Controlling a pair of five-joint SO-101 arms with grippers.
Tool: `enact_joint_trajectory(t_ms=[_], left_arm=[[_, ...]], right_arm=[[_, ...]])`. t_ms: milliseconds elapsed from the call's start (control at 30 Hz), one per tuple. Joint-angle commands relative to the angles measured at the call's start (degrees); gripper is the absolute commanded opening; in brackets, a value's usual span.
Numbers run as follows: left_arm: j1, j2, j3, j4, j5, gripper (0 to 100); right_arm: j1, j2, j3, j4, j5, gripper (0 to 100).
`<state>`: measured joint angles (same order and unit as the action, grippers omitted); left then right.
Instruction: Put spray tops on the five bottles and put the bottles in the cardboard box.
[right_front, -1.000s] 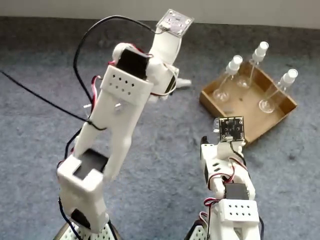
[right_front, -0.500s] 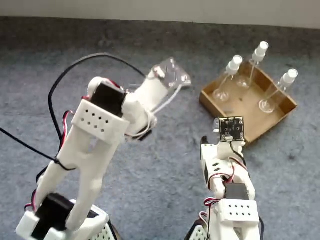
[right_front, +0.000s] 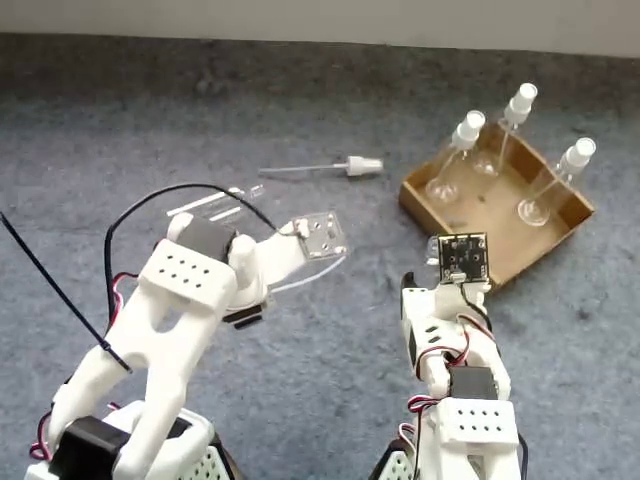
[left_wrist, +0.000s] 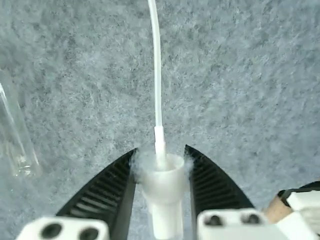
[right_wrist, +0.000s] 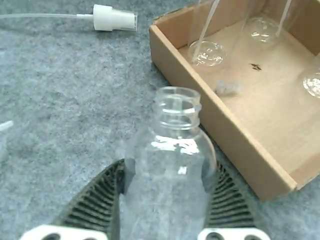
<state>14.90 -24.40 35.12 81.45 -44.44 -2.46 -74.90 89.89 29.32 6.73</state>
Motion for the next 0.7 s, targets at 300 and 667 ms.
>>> enact_joint_trajectory(t_ms=[300,667], left_arm=[[-6.9,-1.63,14.81,-25.93,-32.79,1],[-7.16,-1.98,22.55,-35.08,-32.62,14]], right_arm=[[0.4,-0.84,-0.4,-1.71,0.09,8.1],[0.4,-0.84,-0.4,-1.71,0.09,8.1]])
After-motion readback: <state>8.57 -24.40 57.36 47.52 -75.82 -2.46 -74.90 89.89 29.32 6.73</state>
